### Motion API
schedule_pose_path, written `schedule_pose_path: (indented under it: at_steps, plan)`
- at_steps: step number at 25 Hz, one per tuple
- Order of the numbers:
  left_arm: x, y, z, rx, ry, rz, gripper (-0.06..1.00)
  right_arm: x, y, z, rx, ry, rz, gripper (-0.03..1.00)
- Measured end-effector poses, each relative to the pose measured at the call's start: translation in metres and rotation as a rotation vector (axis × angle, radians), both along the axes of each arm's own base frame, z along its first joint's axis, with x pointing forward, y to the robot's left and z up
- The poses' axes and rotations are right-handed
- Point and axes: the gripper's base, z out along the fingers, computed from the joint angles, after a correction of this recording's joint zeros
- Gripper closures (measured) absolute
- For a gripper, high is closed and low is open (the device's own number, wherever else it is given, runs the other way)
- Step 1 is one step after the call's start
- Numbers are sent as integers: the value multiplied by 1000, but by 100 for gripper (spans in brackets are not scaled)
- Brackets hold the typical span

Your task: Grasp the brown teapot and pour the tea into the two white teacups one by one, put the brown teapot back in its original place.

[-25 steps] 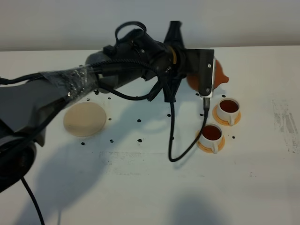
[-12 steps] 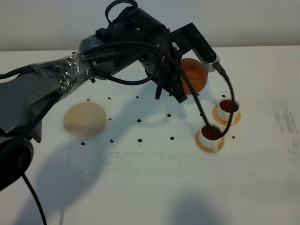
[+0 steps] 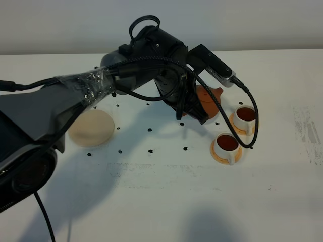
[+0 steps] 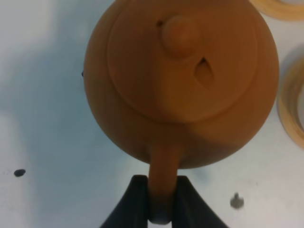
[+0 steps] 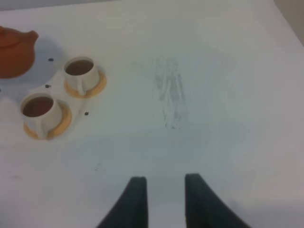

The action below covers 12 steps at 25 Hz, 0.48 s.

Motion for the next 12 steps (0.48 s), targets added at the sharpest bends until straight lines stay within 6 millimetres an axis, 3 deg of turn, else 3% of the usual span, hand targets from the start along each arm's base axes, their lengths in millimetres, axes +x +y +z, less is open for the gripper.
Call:
schedule_pose_path:
  at_steps: [7,12]
  plan:
    - [6,0,-26,-2,24,46,85,0,0,0,0,0,0,75]
    - [9,-2,-28,-24,6,48,85,0,0,0,0,0,0,75]
